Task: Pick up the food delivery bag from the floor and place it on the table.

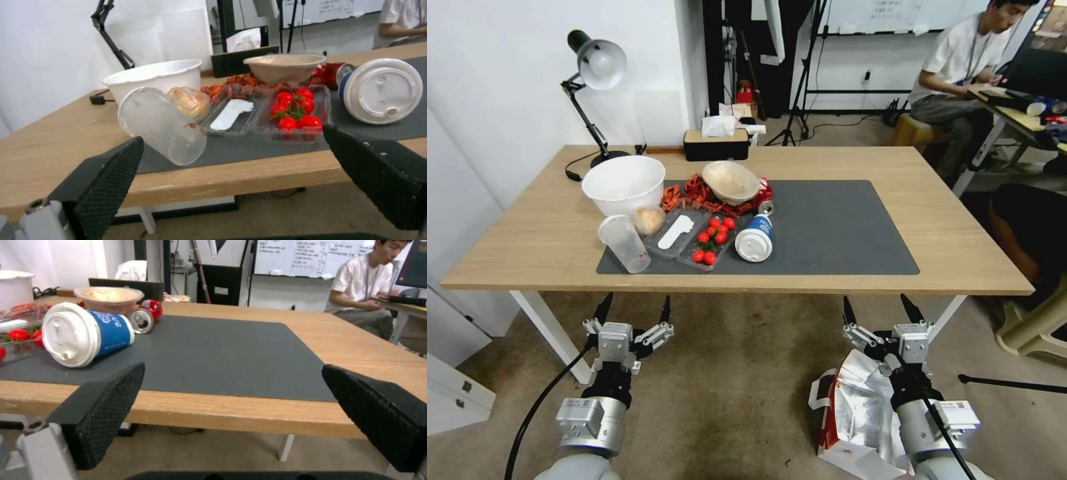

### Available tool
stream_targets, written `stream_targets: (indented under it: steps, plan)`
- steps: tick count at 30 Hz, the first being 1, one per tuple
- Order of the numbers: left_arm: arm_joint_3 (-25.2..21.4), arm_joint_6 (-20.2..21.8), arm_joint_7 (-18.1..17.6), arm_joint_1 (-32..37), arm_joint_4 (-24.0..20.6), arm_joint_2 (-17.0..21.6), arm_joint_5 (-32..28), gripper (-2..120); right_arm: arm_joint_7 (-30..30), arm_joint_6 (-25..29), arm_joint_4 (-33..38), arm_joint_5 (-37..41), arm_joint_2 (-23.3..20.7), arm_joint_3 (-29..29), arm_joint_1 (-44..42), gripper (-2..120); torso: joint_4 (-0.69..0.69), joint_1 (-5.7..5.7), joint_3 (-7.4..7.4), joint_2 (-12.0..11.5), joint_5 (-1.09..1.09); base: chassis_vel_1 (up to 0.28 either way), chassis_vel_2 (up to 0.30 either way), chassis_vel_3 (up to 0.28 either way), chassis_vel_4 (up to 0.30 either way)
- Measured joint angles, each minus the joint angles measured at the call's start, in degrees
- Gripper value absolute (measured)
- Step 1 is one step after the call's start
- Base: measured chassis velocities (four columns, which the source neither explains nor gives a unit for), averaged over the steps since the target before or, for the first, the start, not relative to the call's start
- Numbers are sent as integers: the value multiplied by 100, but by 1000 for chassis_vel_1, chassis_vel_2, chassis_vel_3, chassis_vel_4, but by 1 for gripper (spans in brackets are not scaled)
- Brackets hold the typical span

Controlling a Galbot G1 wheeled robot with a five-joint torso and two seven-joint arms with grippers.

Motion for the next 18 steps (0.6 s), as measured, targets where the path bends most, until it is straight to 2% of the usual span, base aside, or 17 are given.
stream_targets:
  steps: [11,12,13,14,16,18]
  plan:
    - [7,0,-40,-51,5,52,-54,100,128,-4,184,-69,42,2,133,100,-2,0,0,0,3,0,0,0,0]
    - [34,-4,-156,-175,26,169,-194,100,167,8,303,-123,55,3,205,100,8,-1,-1,1,-4,0,0,0,0]
    - [86,-17,-397,-440,71,446,-478,100,218,-34,358,-175,74,3,241,100,4,-1,0,1,-2,0,0,0,0]
    - [120,-38,-625,-724,107,729,-742,100,262,-72,396,-166,81,0,273,100,-8,1,0,1,1,0,0,0,0]
    - [144,-37,-699,-807,116,817,-848,100,272,-97,414,-154,84,1,285,100,-8,1,0,1,0,0,0,0,0]
    - [214,-11,-800,-913,157,929,-1072,100,302,-153,428,-76,84,-13,307,100,-3,2,1,0,-2,-6,5,-25,-51]
